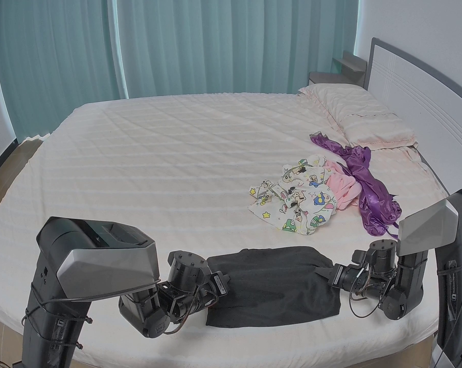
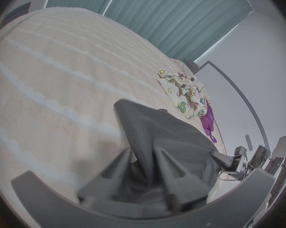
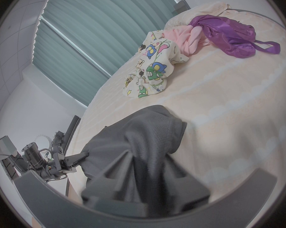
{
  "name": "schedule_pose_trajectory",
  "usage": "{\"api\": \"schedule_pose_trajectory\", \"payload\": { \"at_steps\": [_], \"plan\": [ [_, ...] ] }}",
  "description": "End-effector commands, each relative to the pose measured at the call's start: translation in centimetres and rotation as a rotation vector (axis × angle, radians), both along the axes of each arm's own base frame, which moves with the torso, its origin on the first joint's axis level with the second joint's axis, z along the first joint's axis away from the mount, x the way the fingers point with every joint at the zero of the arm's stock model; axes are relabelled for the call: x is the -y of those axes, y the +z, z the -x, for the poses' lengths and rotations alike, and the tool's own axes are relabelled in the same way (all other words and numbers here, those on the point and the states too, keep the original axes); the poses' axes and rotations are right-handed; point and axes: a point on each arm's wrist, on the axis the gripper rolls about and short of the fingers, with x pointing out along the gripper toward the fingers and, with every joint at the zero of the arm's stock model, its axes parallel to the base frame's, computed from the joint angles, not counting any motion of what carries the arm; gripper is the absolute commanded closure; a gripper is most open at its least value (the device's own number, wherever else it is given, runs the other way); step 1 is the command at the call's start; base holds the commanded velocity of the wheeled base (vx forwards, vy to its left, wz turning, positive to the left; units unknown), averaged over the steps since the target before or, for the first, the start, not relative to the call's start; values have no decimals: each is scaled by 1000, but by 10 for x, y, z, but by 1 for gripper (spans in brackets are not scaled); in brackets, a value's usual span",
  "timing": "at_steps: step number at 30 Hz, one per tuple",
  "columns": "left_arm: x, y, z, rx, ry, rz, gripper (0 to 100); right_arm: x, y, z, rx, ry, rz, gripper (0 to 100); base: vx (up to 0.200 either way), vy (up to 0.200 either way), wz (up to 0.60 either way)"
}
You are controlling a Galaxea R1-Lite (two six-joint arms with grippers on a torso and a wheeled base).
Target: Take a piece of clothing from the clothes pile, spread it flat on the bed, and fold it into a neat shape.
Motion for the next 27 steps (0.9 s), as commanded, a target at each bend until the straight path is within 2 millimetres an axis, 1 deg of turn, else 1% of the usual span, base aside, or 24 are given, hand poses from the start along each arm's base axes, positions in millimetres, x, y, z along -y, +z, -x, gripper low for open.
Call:
{"api": "schedule_pose_trajectory", "payload": {
  "at_steps": [1,5,7,10,12,15,16,20,21,24,27],
  "plan": [
    [-1,-1,3,-5,0,-7,0,0,-1,1,0,3,0,0,0,0,0],
    [-5,0,-9,30,63,-15,0,14,1,-8,22,-46,-8,0,0,0,0],
    [-4,1,-19,64,102,-10,0,21,4,-16,47,-77,-25,0,0,0,0],
    [-3,-2,-25,72,118,-9,0,27,1,-28,70,-103,-31,0,0,0,0],
    [-2,-2,-25,74,116,-5,0,29,-5,-33,70,-114,-34,0,0,0,0],
    [-1,-2,-26,77,110,-2,0,28,-7,-35,64,-119,-42,0,0,0,0],
    [1,-3,-29,78,110,2,0,25,-9,-37,68,-114,-50,0,0,0,0],
    [4,-6,-35,89,108,4,0,25,-11,-43,78,-113,-53,0,0,0,0],
    [5,-7,-37,92,108,4,100,24,-11,-43,80,-112,-55,0,0,0,0],
    [9,-9,-42,108,113,8,100,23,-12,-45,73,-113,-62,0,0,0,0],
    [9,-10,-47,125,139,7,100,18,-13,-52,48,-109,-78,0,0,0,0]
  ]
}}
